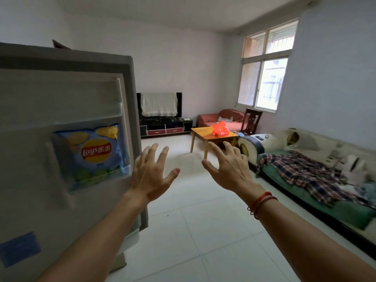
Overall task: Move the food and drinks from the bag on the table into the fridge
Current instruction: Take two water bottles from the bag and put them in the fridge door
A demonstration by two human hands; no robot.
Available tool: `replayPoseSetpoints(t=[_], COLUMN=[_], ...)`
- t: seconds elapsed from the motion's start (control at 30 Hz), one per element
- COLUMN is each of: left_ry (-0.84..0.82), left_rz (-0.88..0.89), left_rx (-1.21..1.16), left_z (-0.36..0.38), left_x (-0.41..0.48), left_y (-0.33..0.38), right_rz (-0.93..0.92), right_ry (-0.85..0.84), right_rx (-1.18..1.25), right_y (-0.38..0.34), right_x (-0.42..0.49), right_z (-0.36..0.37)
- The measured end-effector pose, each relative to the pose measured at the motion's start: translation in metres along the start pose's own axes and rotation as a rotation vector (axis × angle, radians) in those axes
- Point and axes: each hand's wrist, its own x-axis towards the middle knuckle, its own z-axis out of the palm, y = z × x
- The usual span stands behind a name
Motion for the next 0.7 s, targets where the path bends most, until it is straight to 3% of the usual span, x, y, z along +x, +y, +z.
replayPoseSetpoints(t=[0.37,0.7], left_ry=[0.001,0.006], left_rz=[0.233,0.284], left_rx=[-0.163,-0.201], left_z=[0.025,0.042], left_x=[0.005,0.008], left_y=[0.068,0.124], right_rz=[0.253,0.333], right_ry=[-0.026,-0.054], right_rx=[-0.119,-0.118], right_y=[0.056,0.105], right_x=[-0.076,-0.102], right_z=[-0.031,-0.040])
